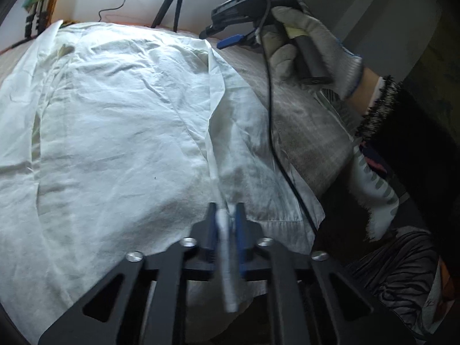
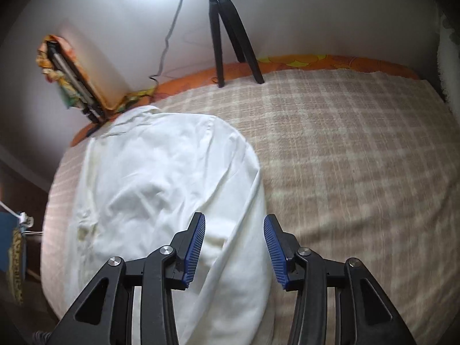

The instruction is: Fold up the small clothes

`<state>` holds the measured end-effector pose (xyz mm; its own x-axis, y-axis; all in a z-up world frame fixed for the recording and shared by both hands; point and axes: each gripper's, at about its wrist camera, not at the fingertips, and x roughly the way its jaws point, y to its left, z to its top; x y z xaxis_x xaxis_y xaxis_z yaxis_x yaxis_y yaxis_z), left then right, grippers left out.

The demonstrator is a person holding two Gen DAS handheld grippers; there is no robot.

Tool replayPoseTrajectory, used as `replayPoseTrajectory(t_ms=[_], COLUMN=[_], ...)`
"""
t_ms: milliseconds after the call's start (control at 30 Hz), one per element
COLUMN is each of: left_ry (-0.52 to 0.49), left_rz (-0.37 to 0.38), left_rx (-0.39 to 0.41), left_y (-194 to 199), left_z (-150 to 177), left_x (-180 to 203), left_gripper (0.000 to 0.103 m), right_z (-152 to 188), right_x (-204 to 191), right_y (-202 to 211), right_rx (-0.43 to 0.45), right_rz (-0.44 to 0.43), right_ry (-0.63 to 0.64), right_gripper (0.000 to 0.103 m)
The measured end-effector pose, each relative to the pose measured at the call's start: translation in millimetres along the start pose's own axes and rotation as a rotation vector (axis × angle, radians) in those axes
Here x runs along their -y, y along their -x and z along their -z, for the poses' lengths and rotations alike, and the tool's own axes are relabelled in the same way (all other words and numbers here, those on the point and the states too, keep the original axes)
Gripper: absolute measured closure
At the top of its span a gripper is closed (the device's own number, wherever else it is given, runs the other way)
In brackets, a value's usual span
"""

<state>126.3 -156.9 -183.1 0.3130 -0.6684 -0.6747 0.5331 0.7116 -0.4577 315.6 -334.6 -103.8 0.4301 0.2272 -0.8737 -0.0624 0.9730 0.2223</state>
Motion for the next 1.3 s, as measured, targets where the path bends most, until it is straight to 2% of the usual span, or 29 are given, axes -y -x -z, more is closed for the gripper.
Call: replayPoseTrajectory(t_ms=[67, 133, 333, 500, 633, 800, 833, 867, 900, 933, 1067, 1133, 1267, 1300], left_ry=[0.019, 0.024, 0.057, 0.117, 0.135, 0.184, 0.186, 0.187, 0.188, 0.189, 0.203, 0.202, 0.18, 0.175], left_rz=[0.015, 0.019, 0.052, 0.085, 0.079, 0.091, 0.095, 0.096, 0.097, 0.1, 0.107, 0.106, 0.098, 0.094], left_rx=[0.012, 0.018, 0.047, 0.047, 0.028, 0.018, 0.016, 0.014, 0.012, 0.011, 0.009, 0.012, 0.011, 0.012], left_y=[-0.2, 1.8, 19.5, 26.2, 18.7, 12.1, 12.1, 12.2, 12.3, 12.4, 13.7, 14.9, 15.3, 14.7], left_z=[2.0, 3.1, 9.1, 16.8, 20.7, 26.7, 26.0, 26.0, 25.9, 26.2, 27.5, 28.3, 29.1, 28.8], left_x=[-1.3, 0.0, 3.0, 2.9, 0.0, -9.2, -9.4, -8.9, -9.2, -9.3, -11.2, -10.9, -7.4, -6.2], left_gripper=[0.099, 0.1, 0.101, 0.101, 0.101, 0.101, 0.101, 0.101, 0.101, 0.101, 0.101, 0.101, 0.101, 0.101], right_z=[-8.2, -12.0, -20.4, -24.1, -14.9, 0.5, 1.1, 1.3, 0.9, 1.0, 8.4, 20.8, 38.9, 42.1], right_x=[1.1, 0.5, -26.6, -93.6, -143.6, -168.6, -169.3, -167.0, -160.8, -151.9, -107.7, -75.9, -27.2, -16.2], right_y=[-16.0, -22.9, 2.1, 17.0, -12.3, -59.2, -65.7, -67.6, -62.6, -51.0, 2.8, 24.9, 29.2, 26.5], right_rx=[-0.03, -0.038, 0.027, 0.063, 0.031, -0.031, -0.045, -0.055, -0.056, -0.035, 0.07, 0.11, 0.091, 0.082], right_rz=[0.04, 0.054, 0.019, 0.006, 0.002, -0.014, -0.008, -0.005, -0.027, -0.064, -0.101, -0.053, -0.048, -0.066], right_ry=[0.002, 0.003, 0.075, 0.265, 0.406, 0.479, 0.473, 0.458, 0.433, 0.408, 0.3, 0.247, 0.142, 0.103], right_gripper=[0.094, 0.103, 0.103, 0.103, 0.103, 0.103, 0.102, 0.096, 0.088, 0.073, 0.071, 0.07, 0.053, 0.053])
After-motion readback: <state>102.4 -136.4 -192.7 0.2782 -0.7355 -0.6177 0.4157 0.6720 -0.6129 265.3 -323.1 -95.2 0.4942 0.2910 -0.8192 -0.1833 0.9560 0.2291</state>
